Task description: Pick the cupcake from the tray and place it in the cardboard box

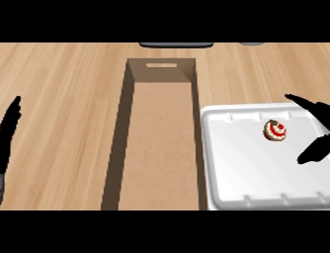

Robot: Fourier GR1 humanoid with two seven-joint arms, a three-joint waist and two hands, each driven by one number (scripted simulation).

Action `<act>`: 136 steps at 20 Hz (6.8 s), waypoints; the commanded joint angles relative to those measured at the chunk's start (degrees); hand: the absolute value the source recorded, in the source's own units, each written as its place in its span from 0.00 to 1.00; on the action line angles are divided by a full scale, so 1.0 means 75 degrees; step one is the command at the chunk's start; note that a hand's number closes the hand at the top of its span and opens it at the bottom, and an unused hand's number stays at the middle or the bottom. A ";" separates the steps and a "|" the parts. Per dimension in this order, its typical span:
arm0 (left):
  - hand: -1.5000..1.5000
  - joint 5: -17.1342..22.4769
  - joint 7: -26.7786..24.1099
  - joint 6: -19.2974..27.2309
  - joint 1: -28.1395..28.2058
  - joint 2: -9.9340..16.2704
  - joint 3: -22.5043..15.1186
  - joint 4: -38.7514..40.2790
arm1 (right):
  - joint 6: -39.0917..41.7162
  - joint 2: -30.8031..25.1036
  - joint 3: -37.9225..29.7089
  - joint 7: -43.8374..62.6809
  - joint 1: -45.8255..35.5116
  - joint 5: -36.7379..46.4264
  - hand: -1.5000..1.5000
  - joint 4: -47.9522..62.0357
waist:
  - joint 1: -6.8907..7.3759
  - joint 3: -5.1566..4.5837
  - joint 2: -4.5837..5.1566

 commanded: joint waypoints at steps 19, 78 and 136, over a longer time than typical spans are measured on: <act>0.50 -0.0706 0.0004 -0.0538 0.0024 -0.0687 0.0648 -0.0062 | 0.1070 0.1514 -0.0459 0.1189 0.0297 0.1320 0.00 -0.1581 | -0.0012 -0.0001 0.0001; 0.50 -0.1252 -0.0040 -0.0869 -0.0206 -0.0920 0.1164 0.0084 | 0.1336 0.4228 -0.0832 -0.2677 -0.4612 0.0808 1.00 -0.0550 | -0.0042 -0.0004 -0.0018; 0.50 -0.1216 -0.0116 -0.1427 -0.0769 -0.0890 0.1430 0.0316 | 0.1365 0.1366 0.0194 -0.5077 -0.6499 -0.4294 0.00 0.6384 | 0.0380 0.0011 0.0213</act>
